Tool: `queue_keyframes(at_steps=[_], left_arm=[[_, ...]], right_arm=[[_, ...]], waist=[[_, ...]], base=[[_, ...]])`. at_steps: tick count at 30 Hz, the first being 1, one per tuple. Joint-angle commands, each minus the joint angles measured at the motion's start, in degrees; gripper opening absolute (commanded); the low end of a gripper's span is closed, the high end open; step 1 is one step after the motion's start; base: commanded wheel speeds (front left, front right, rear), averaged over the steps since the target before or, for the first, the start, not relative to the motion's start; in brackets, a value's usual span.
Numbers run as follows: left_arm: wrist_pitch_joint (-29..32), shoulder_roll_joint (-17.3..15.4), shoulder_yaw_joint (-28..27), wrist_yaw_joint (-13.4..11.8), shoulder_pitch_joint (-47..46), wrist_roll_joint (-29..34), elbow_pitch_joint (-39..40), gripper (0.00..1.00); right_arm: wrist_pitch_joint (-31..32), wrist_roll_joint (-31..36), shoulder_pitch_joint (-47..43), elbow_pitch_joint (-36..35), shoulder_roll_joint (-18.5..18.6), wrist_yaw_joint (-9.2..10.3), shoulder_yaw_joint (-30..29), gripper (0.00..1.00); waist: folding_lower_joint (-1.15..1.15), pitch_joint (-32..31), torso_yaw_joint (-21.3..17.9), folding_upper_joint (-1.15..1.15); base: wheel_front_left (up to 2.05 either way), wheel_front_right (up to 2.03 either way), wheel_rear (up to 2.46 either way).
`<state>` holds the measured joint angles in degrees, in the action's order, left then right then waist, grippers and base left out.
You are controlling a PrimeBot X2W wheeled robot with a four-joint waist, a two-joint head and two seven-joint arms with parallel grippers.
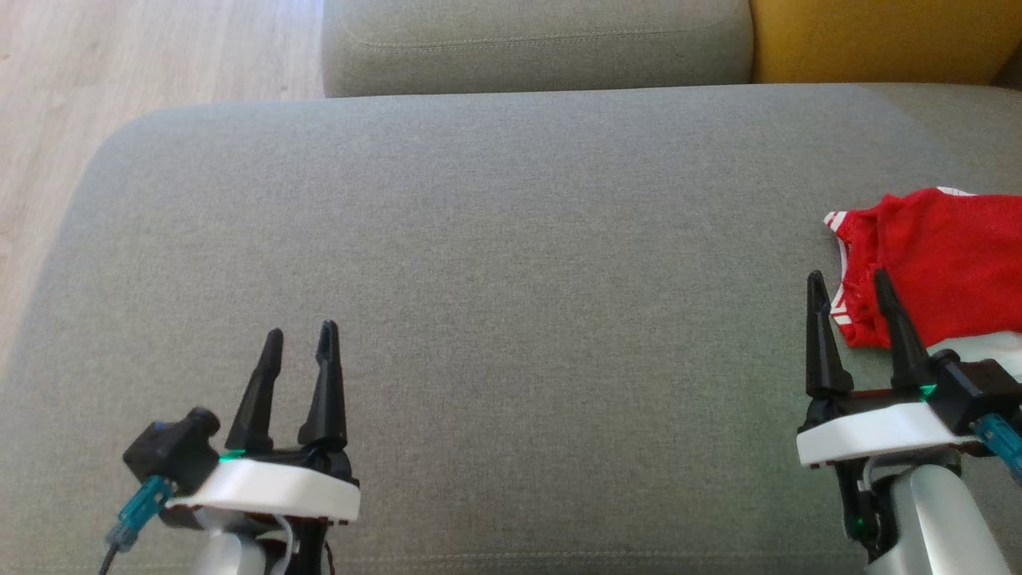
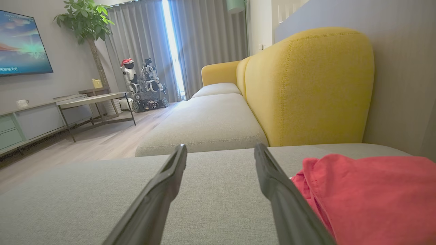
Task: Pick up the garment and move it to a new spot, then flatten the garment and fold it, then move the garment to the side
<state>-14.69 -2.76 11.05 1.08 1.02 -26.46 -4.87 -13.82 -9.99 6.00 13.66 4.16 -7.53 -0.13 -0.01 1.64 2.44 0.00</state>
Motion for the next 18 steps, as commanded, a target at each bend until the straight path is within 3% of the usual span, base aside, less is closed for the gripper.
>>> queue_keyframes(at_steps=[1, 18], left_arm=[[-0.31, -0.12, -2.36, 0.34, -1.70, -0.13, 2.22, 1.00], [-0.31, -0.12, -2.80, 1.95, -1.72, -2.23, 1.58, 1.00]], right_arm=[[-0.78, 0.51, 1.42, -2.22, -0.19, 0.04, 1.33, 1.00], [-1.02, 0.73, 1.42, -2.77, -0.37, 0.04, 2.27, 1.00]], waist=[[0.01, 0.10, -0.20, 0.00], [0.01, -0.06, -0.39, 0.00]], base=[[0.00, 0.00, 0.00], [0.00, 0.00, 0.00]])
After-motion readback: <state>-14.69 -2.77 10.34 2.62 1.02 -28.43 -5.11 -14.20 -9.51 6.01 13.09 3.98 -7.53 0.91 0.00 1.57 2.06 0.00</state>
